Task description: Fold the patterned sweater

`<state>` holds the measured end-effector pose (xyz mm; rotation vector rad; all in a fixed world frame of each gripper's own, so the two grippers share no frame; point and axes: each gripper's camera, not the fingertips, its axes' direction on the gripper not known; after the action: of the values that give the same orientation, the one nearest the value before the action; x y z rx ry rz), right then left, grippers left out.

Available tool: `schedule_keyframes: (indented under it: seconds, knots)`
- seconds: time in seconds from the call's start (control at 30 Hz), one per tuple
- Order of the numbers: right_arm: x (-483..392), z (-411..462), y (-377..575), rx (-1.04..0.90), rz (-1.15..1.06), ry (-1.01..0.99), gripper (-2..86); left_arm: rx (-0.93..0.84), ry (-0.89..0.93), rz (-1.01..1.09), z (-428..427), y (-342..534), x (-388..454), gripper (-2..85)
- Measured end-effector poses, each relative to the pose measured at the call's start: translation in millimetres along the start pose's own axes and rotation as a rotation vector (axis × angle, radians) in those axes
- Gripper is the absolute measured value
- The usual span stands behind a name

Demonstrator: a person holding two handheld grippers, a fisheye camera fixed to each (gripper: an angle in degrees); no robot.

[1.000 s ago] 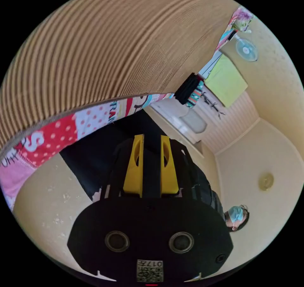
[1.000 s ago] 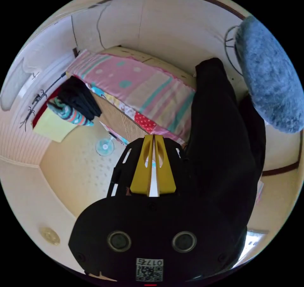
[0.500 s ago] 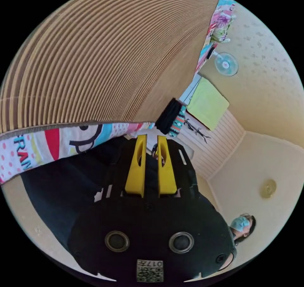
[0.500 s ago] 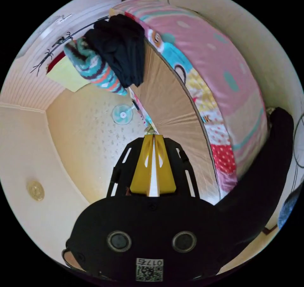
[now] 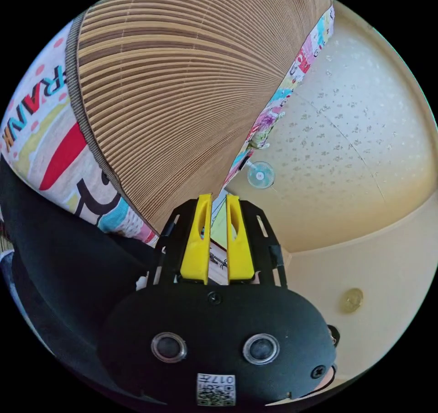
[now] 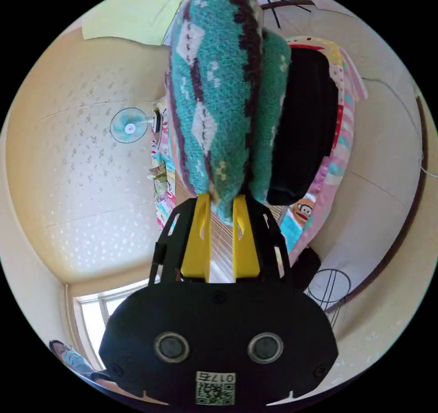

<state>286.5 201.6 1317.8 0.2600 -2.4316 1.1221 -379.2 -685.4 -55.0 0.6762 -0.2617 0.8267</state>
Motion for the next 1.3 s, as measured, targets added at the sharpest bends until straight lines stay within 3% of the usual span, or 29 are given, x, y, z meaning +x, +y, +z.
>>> schedule_keyframes:
  seconds: [0.13, 0.2, 0.27, 0.4, 0.43, 0.5, 0.7, 0.77, 0.8, 0.87, 0.9, 0.93, 1.0, 1.07, 1.1, 1.17, 1.3]
  knots:
    - [-20.6, 91.2, 69.7, -0.144, -0.179, -0.295, 3.9, -0.063, -0.123, 0.065, 37.6, -0.1, -16.9, 5.7]
    - [-22.4, 137.8, 108.8, -0.259, -0.164, -0.324, 3.2, -0.067, -0.147, 0.074, 50.9, 0.2, -28.0, 5.7]
    - [-18.7, 190.1, 148.6, -0.440, -0.134, -0.314, 2.7, -0.043, -0.138, 0.072, 60.6, -0.3, -41.4, 5.7]
    - [17.5, 287.7, 231.7, -1.028, 0.082, -0.255, 1.4, 0.025, -0.090, 0.037, 81.7, -7.0, -77.5, 5.7]
    - [22.2, 298.0, 244.2, -1.168, 0.110, -0.303, 1.2, 0.028, -0.094, 0.035, 89.4, -10.4, -85.7, 5.7]
    - [15.6, 288.3, 243.5, -1.214, 0.067, -0.346, 1.0, 0.015, -0.108, 0.042, 102.1, -17.7, -95.5, 5.7]
    - [-32.8, 239.4, 225.8, -1.509, -0.116, -0.256, 0.9, -0.049, -0.198, 0.055, 148.6, -44.7, -127.1, 5.7]
    - [-56.5, 220.1, 208.2, -1.480, -0.240, -0.276, 1.1, -0.070, -0.224, 0.062, 162.9, -53.5, -135.8, 5.7]
    - [-72.4, 205.6, 188.1, -1.375, -0.344, -0.277, 1.4, -0.080, -0.243, 0.070, 172.1, -59.0, -141.1, 5.7]
    - [-87.5, 183.0, 151.5, -1.106, -0.514, -0.263, 2.2, -0.091, -0.273, 0.082, 185.6, -66.7, -148.6, 5.7]
    - [-82.4, 164.3, 126.7, -0.826, -0.587, -0.216, 3.4, -0.102, -0.303, 0.092, 195.6, -71.8, -153.4, 5.7]
    - [-59.5, 151.5, 107.2, -0.561, -0.558, -0.110, 5.2, -0.119, -0.348, 0.106, 207.0, -76.8, -157.1, 5.6]
    - [-12.3, 159.3, 87.3, -0.412, -0.423, 0.013, 13.6, -0.152, -0.439, 0.145, 226.6, -83.8, -158.6, 5.7]
    - [38.0, 194.1, 79.3, -0.547, -0.238, 0.048, 16.2, -0.197, -0.545, 0.200, 250.9, -90.5, -156.7, 5.9]
    - [62.4, 217.7, 89.0, -0.646, -0.185, -0.028, 13.5, -0.233, -0.612, 0.241, 269.8, -94.8, -154.6, 6.1]
    - [82.0, 246.5, 118.8, -0.767, -0.197, -0.101, 9.4, -0.292, -0.702, 0.309, 301.6, -101.0, -151.6, 6.3]
    - [85.0, 274.1, 205.9, -1.022, -0.368, -0.546, 6.7, -0.449, -0.776, 0.452, 385.4, -108.3, -160.3, 6.9]
